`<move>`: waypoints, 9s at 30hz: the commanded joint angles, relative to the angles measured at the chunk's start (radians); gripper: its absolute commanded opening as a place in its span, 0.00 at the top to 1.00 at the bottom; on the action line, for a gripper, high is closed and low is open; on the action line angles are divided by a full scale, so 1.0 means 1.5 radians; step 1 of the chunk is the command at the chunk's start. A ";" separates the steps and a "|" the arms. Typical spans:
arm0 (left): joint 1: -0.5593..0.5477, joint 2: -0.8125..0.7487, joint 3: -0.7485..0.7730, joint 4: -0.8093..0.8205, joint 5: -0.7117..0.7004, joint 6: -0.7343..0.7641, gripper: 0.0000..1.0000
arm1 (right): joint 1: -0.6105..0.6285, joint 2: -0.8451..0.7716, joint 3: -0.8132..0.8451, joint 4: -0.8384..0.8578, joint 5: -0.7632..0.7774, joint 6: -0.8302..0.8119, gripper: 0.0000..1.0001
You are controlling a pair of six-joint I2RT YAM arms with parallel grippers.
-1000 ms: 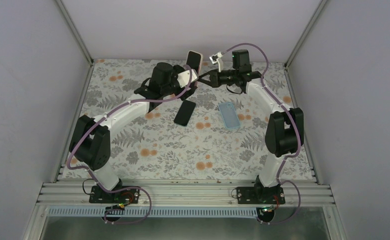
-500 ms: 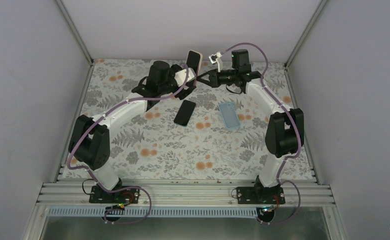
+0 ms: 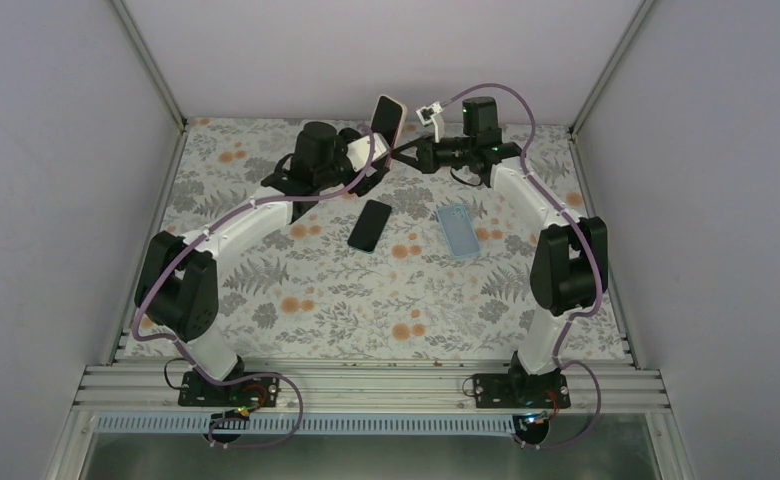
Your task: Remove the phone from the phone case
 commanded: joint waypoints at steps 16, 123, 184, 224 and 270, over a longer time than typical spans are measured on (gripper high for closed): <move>0.040 -0.025 0.010 0.093 -0.164 -0.012 0.19 | 0.027 -0.034 -0.009 -0.032 -0.072 -0.015 0.96; 0.019 -0.060 0.153 0.023 -0.321 -0.011 0.18 | 0.065 0.009 -0.050 -0.031 0.188 -0.043 0.96; 0.131 0.259 0.204 0.042 -0.287 -0.153 0.00 | -0.009 0.553 0.596 -0.110 0.548 -0.149 0.97; 0.116 0.782 0.880 -0.391 -0.162 -0.192 0.00 | -0.021 0.641 0.637 -0.308 0.468 -0.210 0.85; -0.007 0.542 0.542 -0.535 0.179 -0.082 0.03 | 0.103 0.231 0.199 -0.401 0.442 -0.313 0.25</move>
